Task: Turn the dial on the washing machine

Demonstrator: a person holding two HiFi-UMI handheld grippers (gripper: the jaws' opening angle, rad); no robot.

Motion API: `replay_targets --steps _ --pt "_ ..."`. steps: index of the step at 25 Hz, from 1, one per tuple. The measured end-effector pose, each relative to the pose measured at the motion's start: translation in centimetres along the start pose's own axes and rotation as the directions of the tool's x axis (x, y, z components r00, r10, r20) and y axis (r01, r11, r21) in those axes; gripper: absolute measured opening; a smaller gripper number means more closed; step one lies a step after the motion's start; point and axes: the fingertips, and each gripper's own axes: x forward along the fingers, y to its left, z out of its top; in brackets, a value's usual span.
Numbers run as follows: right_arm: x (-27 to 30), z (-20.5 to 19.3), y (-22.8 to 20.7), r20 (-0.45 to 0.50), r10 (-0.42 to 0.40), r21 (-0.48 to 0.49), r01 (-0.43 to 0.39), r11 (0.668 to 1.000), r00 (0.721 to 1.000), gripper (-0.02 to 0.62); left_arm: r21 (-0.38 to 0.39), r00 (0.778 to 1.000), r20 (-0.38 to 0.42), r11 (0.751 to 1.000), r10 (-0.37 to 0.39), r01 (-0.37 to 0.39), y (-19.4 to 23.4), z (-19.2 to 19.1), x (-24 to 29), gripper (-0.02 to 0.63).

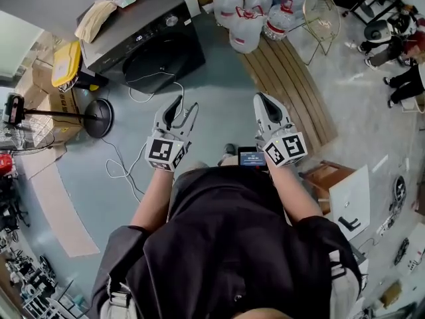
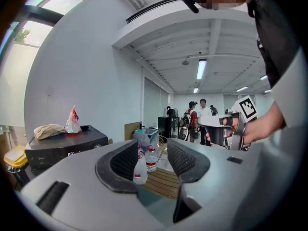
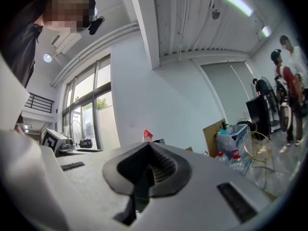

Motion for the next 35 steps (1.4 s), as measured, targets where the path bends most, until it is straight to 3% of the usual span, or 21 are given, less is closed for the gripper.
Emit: replay_targets --steps 5,10,17,22,30,35 --pt "0.6 1.4 -4.0 0.031 -0.024 -0.011 0.024 1.000 0.999 0.000 -0.010 1.000 0.005 1.000 -0.009 0.009 -0.6 0.5 2.9 0.181" --pt "2.2 1.1 -5.4 0.025 -0.032 -0.015 0.033 0.999 0.999 0.000 -0.061 1.000 0.017 0.998 -0.004 0.005 1.9 0.2 5.4 0.181" --pt "3.9 0.4 -11.4 -0.017 -0.125 -0.010 0.125 0.992 0.992 0.001 -0.064 0.999 0.027 0.997 -0.038 0.040 2.8 0.5 11.1 0.181" --pt "8.4 2.3 -14.3 -0.025 -0.120 -0.037 0.119 0.992 0.992 0.000 -0.125 1.000 0.006 0.992 -0.011 0.012 6.3 0.3 15.9 0.181" --pt "18.1 5.1 -18.3 -0.038 -0.086 -0.074 0.083 0.994 0.996 0.000 -0.162 1.000 0.013 0.986 -0.029 0.030 11.8 2.1 24.0 0.190" --pt "24.9 6.0 -19.5 -0.059 -0.054 -0.082 0.049 0.995 0.997 0.000 -0.196 1.000 0.009 0.980 0.017 -0.015 16.9 1.7 27.0 0.195"
